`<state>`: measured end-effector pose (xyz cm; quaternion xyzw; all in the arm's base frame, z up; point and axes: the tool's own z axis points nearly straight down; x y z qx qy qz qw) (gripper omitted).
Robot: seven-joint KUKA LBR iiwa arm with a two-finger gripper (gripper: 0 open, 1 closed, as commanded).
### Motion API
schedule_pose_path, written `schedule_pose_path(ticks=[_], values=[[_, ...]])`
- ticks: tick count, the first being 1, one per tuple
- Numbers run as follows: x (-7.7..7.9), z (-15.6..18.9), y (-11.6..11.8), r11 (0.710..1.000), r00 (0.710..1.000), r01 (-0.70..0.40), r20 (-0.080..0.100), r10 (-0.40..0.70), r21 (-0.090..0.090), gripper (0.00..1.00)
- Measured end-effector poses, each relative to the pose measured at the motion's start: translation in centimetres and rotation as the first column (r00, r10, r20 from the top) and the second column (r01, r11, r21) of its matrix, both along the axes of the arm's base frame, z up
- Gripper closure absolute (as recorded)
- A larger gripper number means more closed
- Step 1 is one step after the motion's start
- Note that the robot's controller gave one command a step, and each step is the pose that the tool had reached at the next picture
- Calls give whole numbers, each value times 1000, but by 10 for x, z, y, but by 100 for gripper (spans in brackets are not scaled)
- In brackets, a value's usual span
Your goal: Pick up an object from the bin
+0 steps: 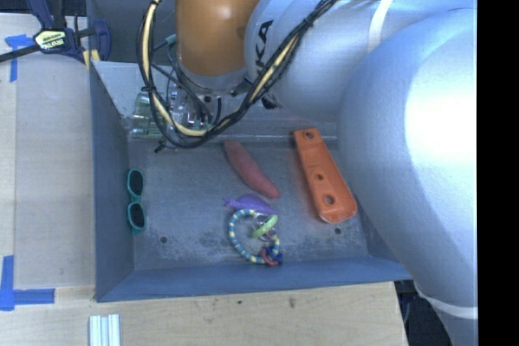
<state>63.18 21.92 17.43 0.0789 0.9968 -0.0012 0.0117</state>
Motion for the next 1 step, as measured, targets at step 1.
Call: schedule_pose_path(ticks=[1], values=[[0,14,3,1000,1000,-3,2,3,2,100]])
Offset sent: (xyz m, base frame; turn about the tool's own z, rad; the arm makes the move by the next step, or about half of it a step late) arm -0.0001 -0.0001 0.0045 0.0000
